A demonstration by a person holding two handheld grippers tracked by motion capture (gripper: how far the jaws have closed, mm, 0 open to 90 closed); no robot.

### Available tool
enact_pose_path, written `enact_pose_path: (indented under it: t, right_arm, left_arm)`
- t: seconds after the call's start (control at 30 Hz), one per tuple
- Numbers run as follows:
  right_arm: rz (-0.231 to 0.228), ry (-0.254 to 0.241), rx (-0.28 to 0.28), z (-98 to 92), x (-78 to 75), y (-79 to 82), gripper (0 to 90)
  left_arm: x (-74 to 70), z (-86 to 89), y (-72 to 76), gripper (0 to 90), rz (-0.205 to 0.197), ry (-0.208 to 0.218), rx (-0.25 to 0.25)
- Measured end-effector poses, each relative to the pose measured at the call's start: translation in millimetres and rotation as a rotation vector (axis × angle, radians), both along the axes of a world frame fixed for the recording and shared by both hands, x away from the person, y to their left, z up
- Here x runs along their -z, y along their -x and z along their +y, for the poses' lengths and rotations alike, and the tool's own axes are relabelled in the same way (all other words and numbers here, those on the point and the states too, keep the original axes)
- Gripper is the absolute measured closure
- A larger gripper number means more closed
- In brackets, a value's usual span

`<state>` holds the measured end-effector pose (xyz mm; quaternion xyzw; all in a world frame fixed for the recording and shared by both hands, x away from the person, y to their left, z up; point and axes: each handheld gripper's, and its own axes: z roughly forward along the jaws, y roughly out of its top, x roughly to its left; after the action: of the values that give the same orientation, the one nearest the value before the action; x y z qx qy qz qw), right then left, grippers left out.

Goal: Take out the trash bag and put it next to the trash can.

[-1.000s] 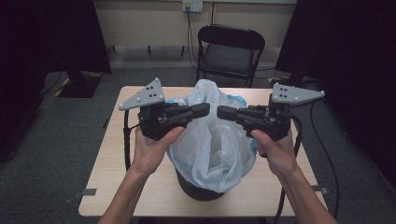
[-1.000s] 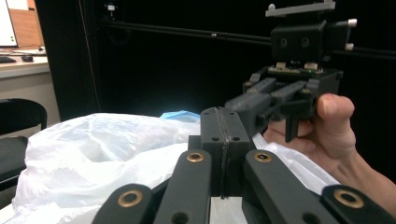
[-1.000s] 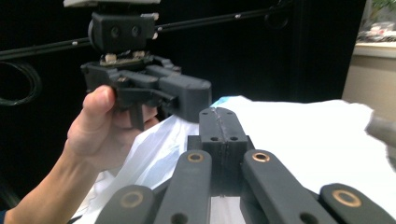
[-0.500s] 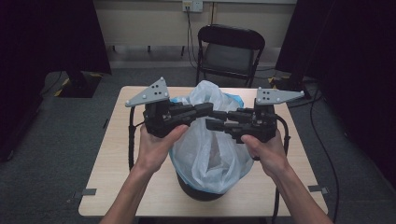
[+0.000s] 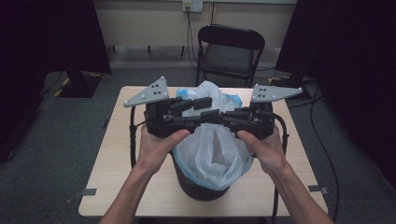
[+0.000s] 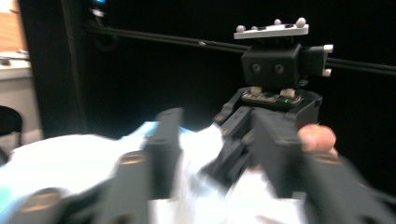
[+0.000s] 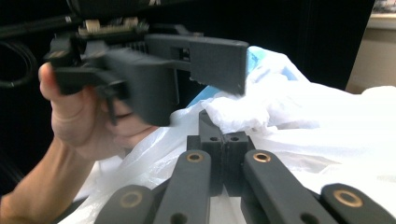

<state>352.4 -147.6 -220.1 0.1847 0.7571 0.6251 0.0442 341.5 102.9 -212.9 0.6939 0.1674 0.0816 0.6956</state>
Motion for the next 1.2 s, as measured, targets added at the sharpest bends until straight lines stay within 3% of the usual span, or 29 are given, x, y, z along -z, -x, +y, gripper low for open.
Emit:
enact_pose_path:
  t: [0.07, 0.1, 0.27, 0.43, 0.53, 0.63, 0.7, 0.77, 0.8, 0.83, 0.9, 0.93, 0.97, 1.0, 1.1, 1.17, 1.2]
  right_arm:
    - [-0.007, -0.028, 0.004, -4.1, -6.5, -1.2, 90.0]
    - [-0.007, -0.028, 0.004, -4.1, -6.5, -1.2, 90.0]
    - [-0.072, -0.102, 0.01, -14.7, -41.8, 1.2, 90.0]
    - [-0.12, -0.131, -0.003, -10.9, -72.8, 6.9, 90.0]
    - [-0.137, -0.141, -0.024, -1.3, -82.0, 11.7, 90.0]
    - [-0.136, -0.15, -0.061, 7.1, -83.9, 16.1, 90.0]
    - [-0.134, -0.148, -0.08, 12.3, -83.5, 20.7, 90.0]
    - [-0.129, -0.158, -0.098, 12.9, -83.3, 24.8, 90.0]
    - [-0.125, -0.169, -0.107, 11.8, -83.6, 26.3, 90.0]
    - [-0.124, -0.176, -0.108, 10.0, -84.1, 27.6, 90.0]
    - [-0.132, -0.179, -0.093, 4.2, -84.8, 28.7, 90.0]
    - [-0.131, -0.185, -0.08, -0.2, -84.6, 28.8, 90.0]
    - [-0.141, -0.181, -0.057, -5.0, -84.6, 29.3, 89.1]
    - [-0.15, -0.173, -0.043, -8.7, -84.5, 29.6, 81.3]
    - [-0.154, -0.144, 0.072, -21.8, -81.7, 30.5, 39.6]
    - [-0.161, -0.133, 0.109, -29.3, -76.2, 30.2, 27.3]
    - [-0.161, -0.133, 0.109, -29.3, -76.2, 30.2, 27.3]
  left_arm:
    - [-2.7, 7.7, 2.5, 33.7, -0.014, 0.001, -0.017]
    - [-2.7, 7.7, 2.5, 31.0, -0.014, 0.001, -0.017]
    - [-5.1, 23.8, 5.3, 16.9, -0.034, -0.007, -0.042]
    - [-3.6, 22.4, 1.5, 15.3, -0.041, 0.018, -0.009]
    - [-3.9, 4.1, -1.4, 15.2, -0.056, 0.015, 0.019]
    - [-1.7, -12.5, -3.0, 15.3, -0.072, -0.037, -0.002]
    - [1.4, -21.4, -7.4, 15.6, -0.057, -0.076, -0.005]
    - [4.3, -25.9, -10.3, 21.2, -0.062, -0.084, 0.0]
    - [5.8, -28.0, -10.7, 32.7, -0.049, -0.084, 0.014]
    - [6.5, -28.1, -11.0, 53.1, -0.058, -0.087, 0.022]
    - [6.5, -27.3, -8.4, 82.1, -0.066, -0.08, 0.031]
    - [6.1, -26.3, -6.5, 88.8, -0.064, -0.085, 0.018]
    - [5.6, -25.7, -6.1, 89.7, -0.064, -0.091, 0.019]
    - [4.4, -23.9, -6.0, 89.9, -0.067, -0.101, 0.025]
    - [-0.9, -17.3, -5.2, 90.0, -0.068, -0.088, 0.01]
    - [-6.0, -11.5, -5.3, 90.0, -0.072, -0.077, 0.005]
    - [-6.0, -11.5, -5.3, 90.0, -0.072, -0.077, 0.005]
